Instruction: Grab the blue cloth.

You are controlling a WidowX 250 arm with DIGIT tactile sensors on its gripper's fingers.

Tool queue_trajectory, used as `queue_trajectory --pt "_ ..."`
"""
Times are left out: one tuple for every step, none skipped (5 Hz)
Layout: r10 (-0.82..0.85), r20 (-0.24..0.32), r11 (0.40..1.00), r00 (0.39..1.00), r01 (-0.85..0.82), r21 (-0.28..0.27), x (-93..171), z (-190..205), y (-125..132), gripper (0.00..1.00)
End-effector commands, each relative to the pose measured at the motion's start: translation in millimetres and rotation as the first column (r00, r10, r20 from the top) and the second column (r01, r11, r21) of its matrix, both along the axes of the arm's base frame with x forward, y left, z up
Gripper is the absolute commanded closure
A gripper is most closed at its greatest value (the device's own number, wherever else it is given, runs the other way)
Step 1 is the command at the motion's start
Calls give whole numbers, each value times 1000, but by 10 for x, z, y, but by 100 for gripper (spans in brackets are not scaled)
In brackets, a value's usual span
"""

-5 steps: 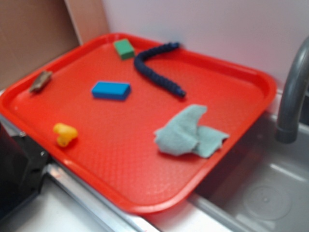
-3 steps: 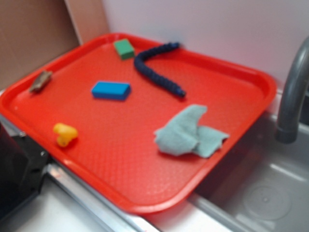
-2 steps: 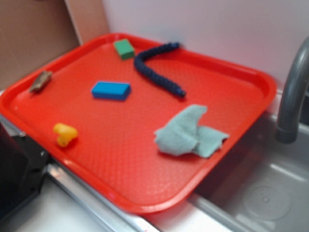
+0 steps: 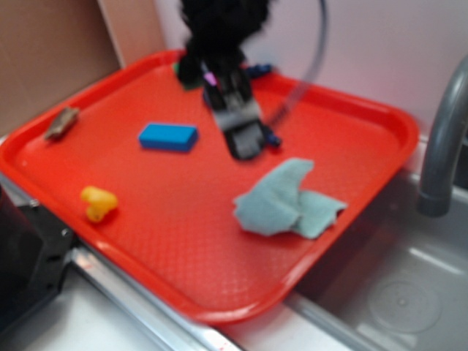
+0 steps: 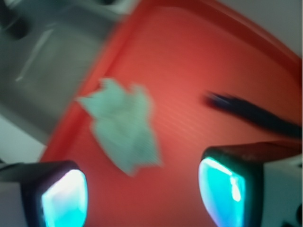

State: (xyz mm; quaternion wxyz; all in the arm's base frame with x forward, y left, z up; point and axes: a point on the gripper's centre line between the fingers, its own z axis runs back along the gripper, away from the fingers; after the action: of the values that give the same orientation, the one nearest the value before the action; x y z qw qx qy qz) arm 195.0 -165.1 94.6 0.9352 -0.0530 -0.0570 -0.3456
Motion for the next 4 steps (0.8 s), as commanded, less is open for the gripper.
queue_trajectory --pt "-175 -26 985 984 175 2 -394 -405 -246 0" --pt "-113 -21 992 993 114 47 -372 -476 -165 0" --pt "-48 32 998 998 47 30 -278 -277 -45 0" --pt "-40 38 999 998 39 18 -350 -123 -76 0"
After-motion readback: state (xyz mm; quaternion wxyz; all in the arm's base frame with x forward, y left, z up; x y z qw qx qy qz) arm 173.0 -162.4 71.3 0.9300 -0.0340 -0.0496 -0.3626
